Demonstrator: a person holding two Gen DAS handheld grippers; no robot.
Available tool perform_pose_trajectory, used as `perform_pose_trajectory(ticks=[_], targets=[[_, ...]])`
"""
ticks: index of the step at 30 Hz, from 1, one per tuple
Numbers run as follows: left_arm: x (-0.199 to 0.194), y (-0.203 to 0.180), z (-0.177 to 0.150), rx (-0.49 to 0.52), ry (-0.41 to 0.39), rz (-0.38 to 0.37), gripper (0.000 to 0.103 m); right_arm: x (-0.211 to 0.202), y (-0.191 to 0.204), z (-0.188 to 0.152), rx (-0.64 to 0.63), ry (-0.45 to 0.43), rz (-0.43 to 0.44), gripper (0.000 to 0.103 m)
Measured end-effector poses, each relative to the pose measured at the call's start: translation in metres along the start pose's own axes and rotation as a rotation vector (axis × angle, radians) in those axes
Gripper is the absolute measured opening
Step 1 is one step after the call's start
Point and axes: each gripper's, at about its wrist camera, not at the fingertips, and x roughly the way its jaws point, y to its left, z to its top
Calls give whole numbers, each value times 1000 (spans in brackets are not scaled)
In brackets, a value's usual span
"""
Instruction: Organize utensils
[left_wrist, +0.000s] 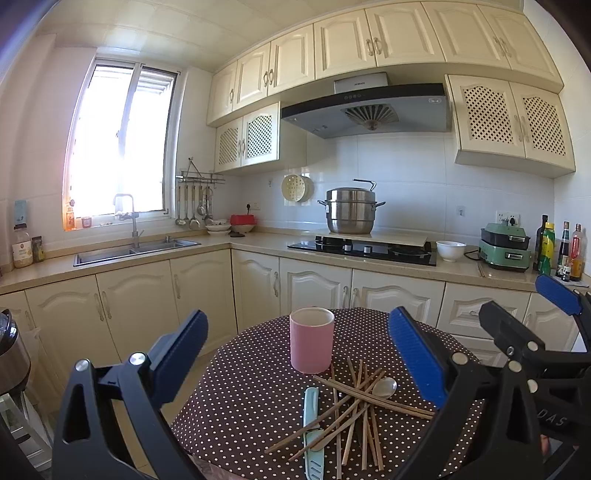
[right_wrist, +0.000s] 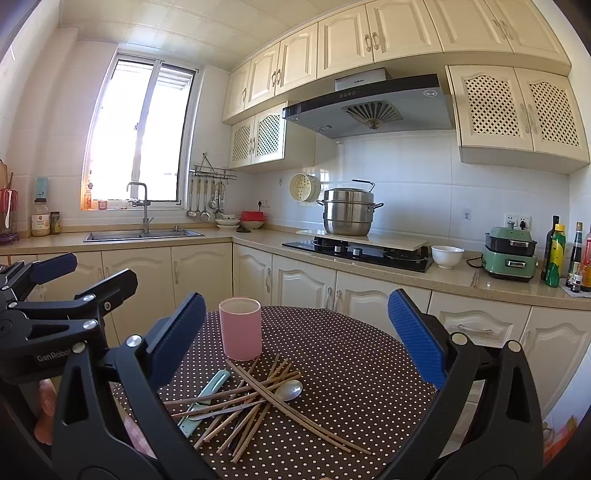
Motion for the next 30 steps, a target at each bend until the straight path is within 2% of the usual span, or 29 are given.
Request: perform_pose_trajectory(ticks=[24,30], targets=[[13,0,-3,0,27,8,97,12,-3,-4,11,25,5,97],[31,-2,-6,19,73,19,97,31,-6,-8,3,76,26,97]])
